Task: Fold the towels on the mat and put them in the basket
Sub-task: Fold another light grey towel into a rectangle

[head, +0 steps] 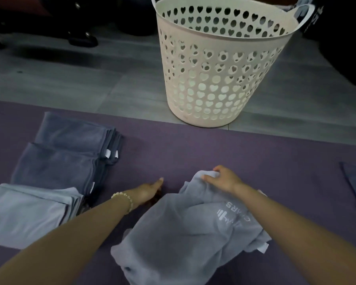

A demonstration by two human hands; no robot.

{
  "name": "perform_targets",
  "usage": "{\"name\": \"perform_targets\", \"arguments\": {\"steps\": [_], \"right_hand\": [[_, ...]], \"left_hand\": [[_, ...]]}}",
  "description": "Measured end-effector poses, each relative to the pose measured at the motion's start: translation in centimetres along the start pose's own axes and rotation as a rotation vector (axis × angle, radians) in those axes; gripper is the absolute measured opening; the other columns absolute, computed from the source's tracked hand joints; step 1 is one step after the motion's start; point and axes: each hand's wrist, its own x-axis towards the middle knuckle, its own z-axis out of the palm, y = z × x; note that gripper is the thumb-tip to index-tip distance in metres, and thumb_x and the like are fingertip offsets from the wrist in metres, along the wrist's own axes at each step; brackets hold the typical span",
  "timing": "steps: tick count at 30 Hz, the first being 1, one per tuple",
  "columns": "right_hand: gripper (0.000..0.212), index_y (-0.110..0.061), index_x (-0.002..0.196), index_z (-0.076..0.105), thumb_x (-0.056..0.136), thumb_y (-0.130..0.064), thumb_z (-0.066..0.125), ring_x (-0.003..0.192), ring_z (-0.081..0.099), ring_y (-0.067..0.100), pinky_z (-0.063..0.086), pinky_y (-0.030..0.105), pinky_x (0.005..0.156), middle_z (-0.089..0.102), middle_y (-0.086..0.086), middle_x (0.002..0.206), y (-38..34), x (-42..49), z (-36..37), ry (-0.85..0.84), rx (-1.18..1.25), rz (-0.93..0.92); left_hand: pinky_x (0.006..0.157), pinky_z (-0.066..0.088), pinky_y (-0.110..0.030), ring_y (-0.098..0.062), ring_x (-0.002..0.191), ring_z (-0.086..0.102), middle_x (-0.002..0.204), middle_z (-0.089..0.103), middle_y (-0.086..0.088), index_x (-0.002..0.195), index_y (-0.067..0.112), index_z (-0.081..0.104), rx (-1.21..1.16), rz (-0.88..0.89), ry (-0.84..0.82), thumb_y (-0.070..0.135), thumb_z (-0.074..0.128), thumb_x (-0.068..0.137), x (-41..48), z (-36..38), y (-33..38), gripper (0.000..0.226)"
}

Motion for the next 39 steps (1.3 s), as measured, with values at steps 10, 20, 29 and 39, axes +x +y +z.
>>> {"name": "perform_targets", "arguments": {"steps": [10, 20, 29, 39], "right_hand": [[0.041, 0.004, 0.098, 0.066, 0.087, -0.036, 0.066, 0.073, 0.061, 0.022, 0.047, 0.031, 0.063, 0.066, 0.011, 0.083, 2.6, 1.4, -0.3, -0.050, 0.552, 0.017], [0.024, -0.007, 0.091, 0.071, 0.086, -0.030, 0.069, 0.069, 0.059, 0.010, 0.048, 0.020, 0.059, 0.065, 0.005, 0.078, 1.4, -0.1, -2.4, -0.075, 0.548, -0.212], [0.014, -0.012, 0.082, 0.070, 0.089, -0.021, 0.063, 0.053, 0.053, -0.005, 0.042, 0.010, 0.052, 0.063, -0.013, 0.058, -5.5, -5.9, -7.8, -0.374, 0.479, -0.528], [0.008, -0.018, 0.078, 0.068, 0.079, -0.016, 0.076, 0.060, 0.054, 0.001, 0.043, 0.010, 0.062, 0.061, -0.002, 0.068, -6.8, -4.6, -8.0, 0.119, 0.546, -0.585]], "left_hand": [[0.100, 0.042, -0.030, -0.021, 0.111, 0.057, 0.118, 0.061, -0.004, 0.124, 0.010, 0.059, 0.238, 0.049, -0.130, 0.059, 0.038, 0.094, 3.2, 4.8, 4.9, 0.061], [0.069, 0.050, -0.019, -0.011, 0.073, 0.060, 0.081, 0.066, 0.000, 0.083, 0.011, 0.070, 0.049, 0.260, -0.055, 0.033, 0.062, 0.090, 3.6, 3.6, 4.3, 0.024], [0.070, 0.053, -0.018, -0.010, 0.088, 0.068, 0.096, 0.073, 0.002, 0.106, 0.014, 0.070, -0.196, 0.470, -0.027, 0.044, 0.047, 0.096, -1.7, -1.1, 11.4, 0.039], [0.066, 0.054, -0.019, -0.008, 0.081, 0.069, 0.092, 0.074, 0.002, 0.110, 0.012, 0.065, -0.302, 0.490, -0.278, 0.039, 0.039, 0.100, -5.7, 0.5, 13.1, 0.039]]}}
